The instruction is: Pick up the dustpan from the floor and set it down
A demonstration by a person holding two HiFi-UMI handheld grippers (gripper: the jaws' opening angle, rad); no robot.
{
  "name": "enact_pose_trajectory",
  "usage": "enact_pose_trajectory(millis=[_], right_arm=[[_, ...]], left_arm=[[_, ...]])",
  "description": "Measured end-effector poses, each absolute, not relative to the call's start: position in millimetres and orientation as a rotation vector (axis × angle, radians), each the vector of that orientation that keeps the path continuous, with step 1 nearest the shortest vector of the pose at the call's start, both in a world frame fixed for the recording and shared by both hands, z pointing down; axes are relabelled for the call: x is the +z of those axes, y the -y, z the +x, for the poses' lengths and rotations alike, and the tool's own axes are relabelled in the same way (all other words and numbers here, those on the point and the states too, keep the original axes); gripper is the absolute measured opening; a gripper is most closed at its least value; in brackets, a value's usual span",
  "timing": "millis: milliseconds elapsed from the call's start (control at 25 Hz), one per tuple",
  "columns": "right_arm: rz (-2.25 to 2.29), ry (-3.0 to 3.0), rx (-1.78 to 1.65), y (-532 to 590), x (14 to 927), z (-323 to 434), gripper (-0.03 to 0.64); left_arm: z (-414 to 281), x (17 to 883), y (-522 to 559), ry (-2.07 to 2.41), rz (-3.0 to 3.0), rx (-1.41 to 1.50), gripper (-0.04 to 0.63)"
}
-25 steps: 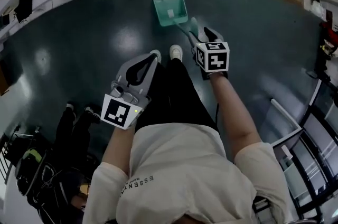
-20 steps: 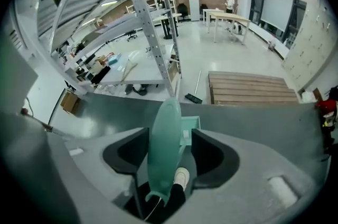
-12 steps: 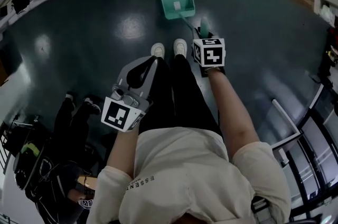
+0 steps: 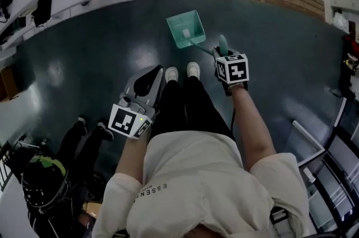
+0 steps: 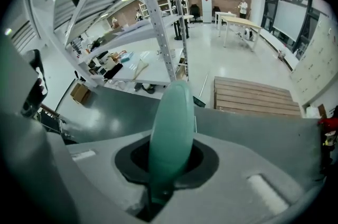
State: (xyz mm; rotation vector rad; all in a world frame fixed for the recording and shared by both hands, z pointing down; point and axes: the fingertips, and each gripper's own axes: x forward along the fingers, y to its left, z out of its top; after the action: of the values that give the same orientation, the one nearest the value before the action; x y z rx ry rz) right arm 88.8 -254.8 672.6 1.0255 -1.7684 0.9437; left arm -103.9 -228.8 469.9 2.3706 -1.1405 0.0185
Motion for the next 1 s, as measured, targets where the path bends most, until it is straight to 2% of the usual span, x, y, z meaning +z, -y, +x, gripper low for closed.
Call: enact_pose_trajectory(millis=[520, 760, 1000], right_arm=[[1.083, 1.894, 0.631, 208.6, 493.2, 96.6, 0.034], [1.133, 1.923, 0.66, 214.3, 467.1, 113.7, 0.034], [1.126, 1.907, 0.668, 211.1, 471.1, 115.4, 0.034]], left_arm=[[-156.9, 410.0, 200.4, 1.349, 2.505, 0.102, 0.017], [-166.5, 372.8, 219.0, 1.418, 2.579, 0.044, 0.017], [-165.2, 372.4, 223.2, 1.417, 2.556, 0.007, 0.017]])
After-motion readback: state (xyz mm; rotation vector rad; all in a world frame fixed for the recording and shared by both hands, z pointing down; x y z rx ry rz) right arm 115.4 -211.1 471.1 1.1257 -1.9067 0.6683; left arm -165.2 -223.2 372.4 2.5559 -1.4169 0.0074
